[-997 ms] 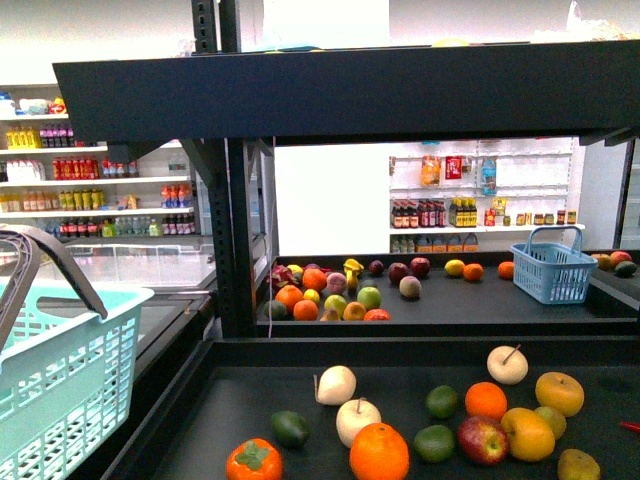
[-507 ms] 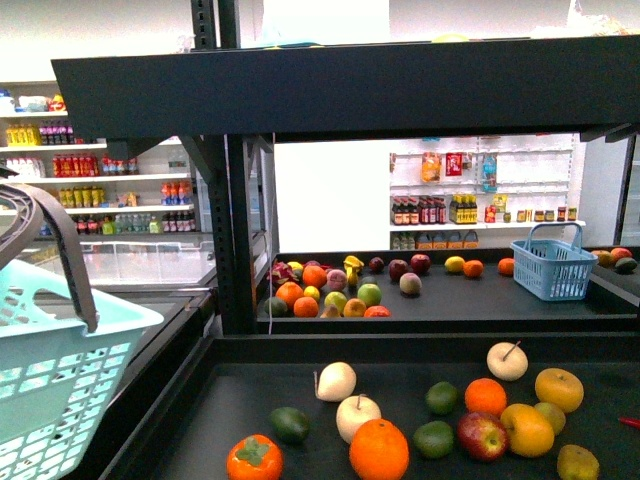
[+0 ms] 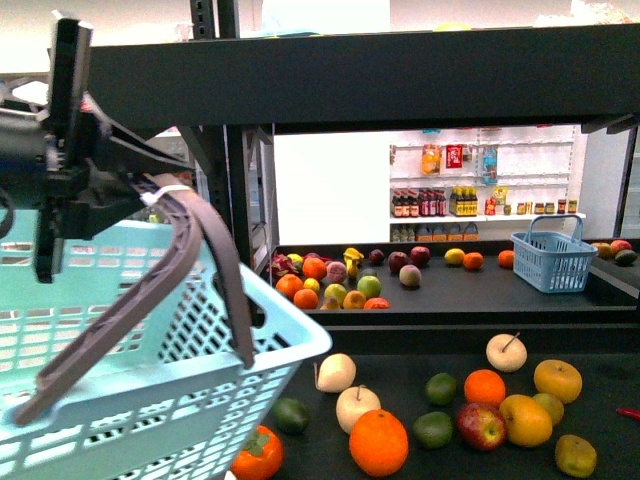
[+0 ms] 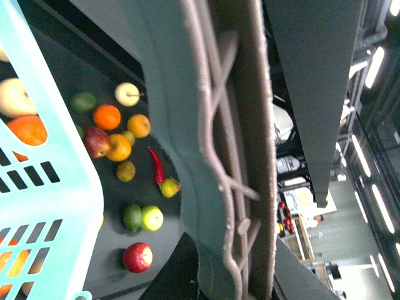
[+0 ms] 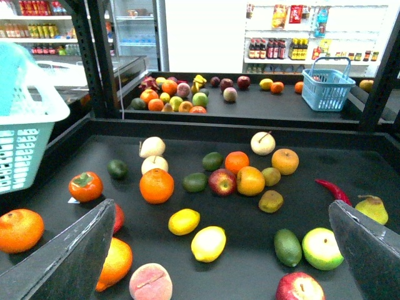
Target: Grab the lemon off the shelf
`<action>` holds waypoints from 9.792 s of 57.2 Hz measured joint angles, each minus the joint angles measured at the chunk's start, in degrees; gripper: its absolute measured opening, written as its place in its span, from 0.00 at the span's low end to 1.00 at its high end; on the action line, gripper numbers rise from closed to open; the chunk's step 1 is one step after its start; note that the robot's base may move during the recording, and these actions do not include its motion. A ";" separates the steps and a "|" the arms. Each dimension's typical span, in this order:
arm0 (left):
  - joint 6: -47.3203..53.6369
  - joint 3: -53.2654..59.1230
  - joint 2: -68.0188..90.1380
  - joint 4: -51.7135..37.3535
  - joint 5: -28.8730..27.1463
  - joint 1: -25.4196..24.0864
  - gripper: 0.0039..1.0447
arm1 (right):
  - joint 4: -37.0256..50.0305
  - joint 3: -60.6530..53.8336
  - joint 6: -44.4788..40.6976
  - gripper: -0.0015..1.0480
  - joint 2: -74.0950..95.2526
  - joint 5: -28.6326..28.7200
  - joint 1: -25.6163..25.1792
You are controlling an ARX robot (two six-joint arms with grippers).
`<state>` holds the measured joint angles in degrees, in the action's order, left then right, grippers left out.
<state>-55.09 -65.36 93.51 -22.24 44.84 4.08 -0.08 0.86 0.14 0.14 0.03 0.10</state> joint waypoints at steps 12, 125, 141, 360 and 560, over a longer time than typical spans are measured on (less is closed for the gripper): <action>3.23 -0.04 1.38 -3.06 1.79 8.83 0.10 | 0.00 0.00 0.00 0.98 0.00 0.00 0.00; 12.39 -10.45 14.99 -0.98 4.24 18.64 0.10 | 2.93 67.19 37.66 0.98 129.63 -9.18 -2.89; 12.41 -10.45 14.99 -0.98 4.31 18.64 0.10 | -0.26 78.23 45.75 0.98 139.14 -9.68 -1.53; 12.41 -10.45 14.99 -0.98 4.28 18.64 0.09 | 10.21 61.26 40.57 0.69 101.74 15.56 9.03; 14.69 -10.45 15.32 -0.87 2.12 18.29 0.09 | -4.87 126.38 38.88 0.98 172.12 -10.91 8.63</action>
<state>-40.40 -75.81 108.84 -23.11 46.96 22.37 -4.95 127.24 39.03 172.27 -10.87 8.73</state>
